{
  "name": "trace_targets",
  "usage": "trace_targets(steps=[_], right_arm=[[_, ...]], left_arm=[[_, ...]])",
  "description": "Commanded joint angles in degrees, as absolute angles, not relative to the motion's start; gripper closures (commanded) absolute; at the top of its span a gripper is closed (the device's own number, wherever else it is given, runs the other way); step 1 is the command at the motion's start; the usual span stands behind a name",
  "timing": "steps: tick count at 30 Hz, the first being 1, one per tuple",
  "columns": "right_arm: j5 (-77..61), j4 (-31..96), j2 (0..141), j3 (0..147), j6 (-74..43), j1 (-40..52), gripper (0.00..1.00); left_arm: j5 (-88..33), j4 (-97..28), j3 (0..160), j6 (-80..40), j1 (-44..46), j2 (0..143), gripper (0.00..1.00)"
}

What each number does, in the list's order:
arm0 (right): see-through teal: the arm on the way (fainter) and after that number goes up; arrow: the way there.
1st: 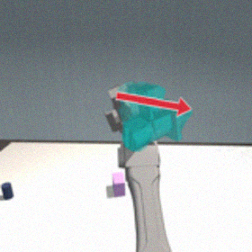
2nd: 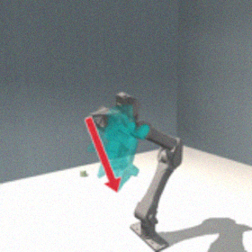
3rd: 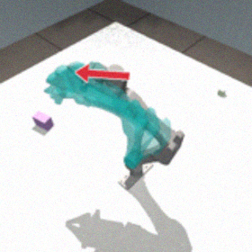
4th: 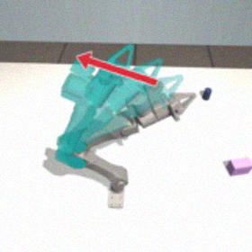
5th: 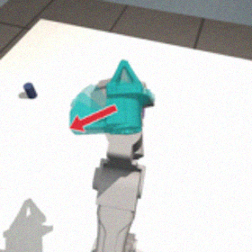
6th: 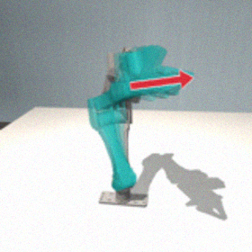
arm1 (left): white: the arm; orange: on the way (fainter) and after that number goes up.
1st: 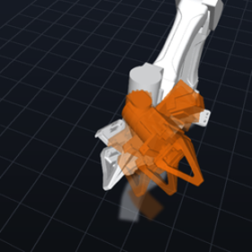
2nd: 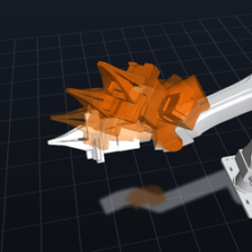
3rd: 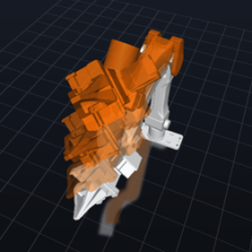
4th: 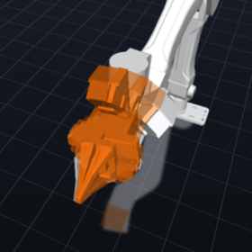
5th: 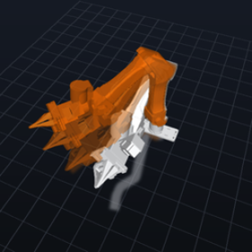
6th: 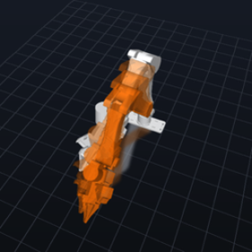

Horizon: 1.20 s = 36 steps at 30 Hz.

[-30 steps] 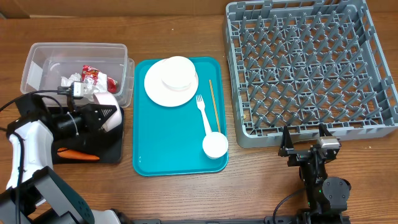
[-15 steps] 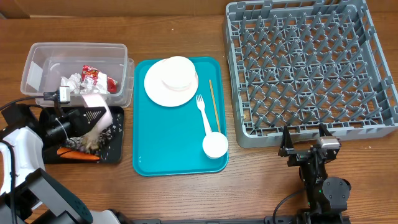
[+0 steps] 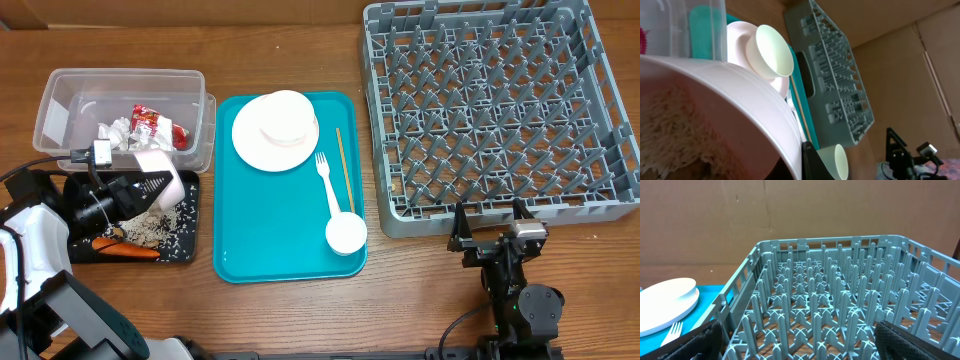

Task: Sort waste into correct bins and load items into the dishwasher
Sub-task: 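Tilt the bowl with left gripper to dump rice onto the black tray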

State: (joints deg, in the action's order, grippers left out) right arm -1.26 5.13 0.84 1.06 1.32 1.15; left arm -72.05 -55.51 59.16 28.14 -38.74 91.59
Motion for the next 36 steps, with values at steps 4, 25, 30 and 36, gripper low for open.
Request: trace_targets(steps=[4,25,30,36], right_arm=[[-1.4,4.7,0.2,0.4,1.3,0.9,0.00],[-1.4,4.7,0.2,0.4,1.3,0.9,0.00],[-1.4,4.7,0.2,0.4,1.3,0.9,0.00],[-1.4,4.7,0.2,0.4,1.3,0.9,0.00]], left_arm=[[-75.9,-55.9,58.9,30.2,-39.0,90.0,0.96],[-78.1,-59.8,58.9,28.7,-39.0,90.0,0.87],[-79.3,-59.3,58.9,23.4,-39.1,90.0,0.96],[-79.2,-55.2,58.9,21.2,-39.2,90.0,0.96]])
